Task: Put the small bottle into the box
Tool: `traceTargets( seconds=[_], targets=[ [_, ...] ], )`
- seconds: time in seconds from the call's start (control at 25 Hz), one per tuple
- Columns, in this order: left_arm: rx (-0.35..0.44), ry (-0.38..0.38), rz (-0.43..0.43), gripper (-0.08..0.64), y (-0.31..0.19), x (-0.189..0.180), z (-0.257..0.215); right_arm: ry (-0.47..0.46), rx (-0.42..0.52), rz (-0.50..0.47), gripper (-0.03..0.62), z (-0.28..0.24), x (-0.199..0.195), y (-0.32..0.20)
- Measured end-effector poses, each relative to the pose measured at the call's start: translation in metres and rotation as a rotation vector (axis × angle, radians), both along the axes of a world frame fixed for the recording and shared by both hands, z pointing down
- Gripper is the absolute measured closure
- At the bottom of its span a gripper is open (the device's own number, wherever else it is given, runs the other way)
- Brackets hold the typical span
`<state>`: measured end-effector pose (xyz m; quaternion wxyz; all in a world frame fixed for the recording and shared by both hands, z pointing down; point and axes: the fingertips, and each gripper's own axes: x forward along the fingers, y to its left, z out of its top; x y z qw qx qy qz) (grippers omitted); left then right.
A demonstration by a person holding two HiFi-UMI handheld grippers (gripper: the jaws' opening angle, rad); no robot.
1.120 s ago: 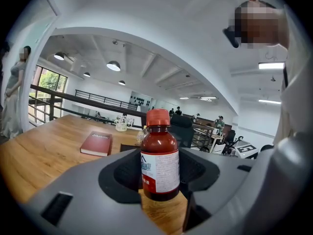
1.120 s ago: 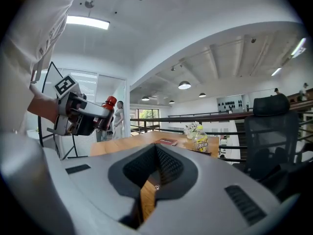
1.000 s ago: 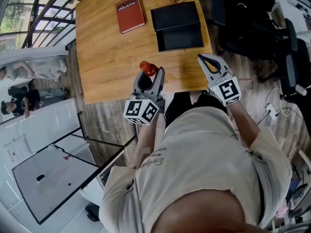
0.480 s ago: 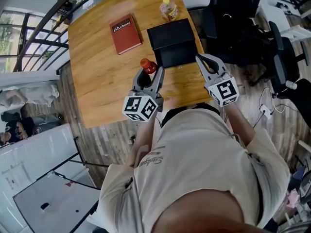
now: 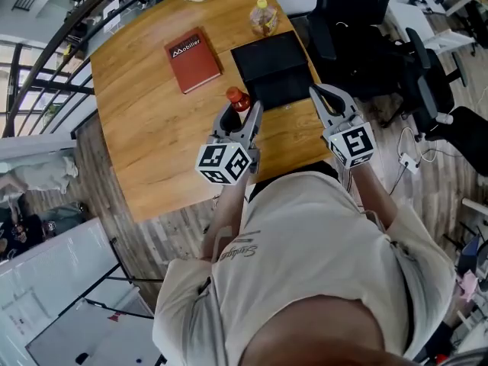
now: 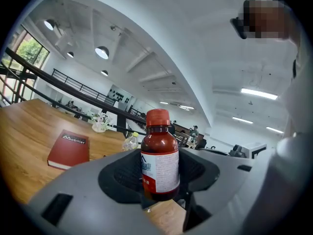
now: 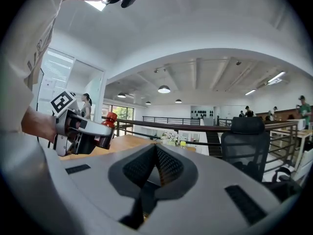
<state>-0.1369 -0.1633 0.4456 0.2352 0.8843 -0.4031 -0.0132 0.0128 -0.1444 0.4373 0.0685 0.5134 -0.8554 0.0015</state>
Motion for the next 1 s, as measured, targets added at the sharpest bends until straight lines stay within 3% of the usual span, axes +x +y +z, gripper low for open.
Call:
traceTargets(
  seconds=[0.24, 0.52, 0.72, 1.0],
  targets=[
    [-0.017, -0.009, 0.069, 0.333, -0.003, -0.009, 0.011, -0.026, -0.029, 0.023, 0.598, 0.003, -0.021, 0.005],
    [-0.040, -0.012, 0.099, 0.333, -0.011, 0.006, 0.014, -0.028, -0.051, 0.047, 0.598, 0.007, -0.003, 0.007],
    [-0.118, 0.012, 0.106, 0.333, -0.021, 0.023, 0.013, -0.038, -0.042, 0.009, 0.598, 0.008, 0.004, -0.001],
    [-0.246, -0.020, 0.112, 0.333, -0.044, 0.050, 0.046, -0.070, -0.032, -0.040, 0.598, 0.020, 0.010, -0.018]
  ],
)
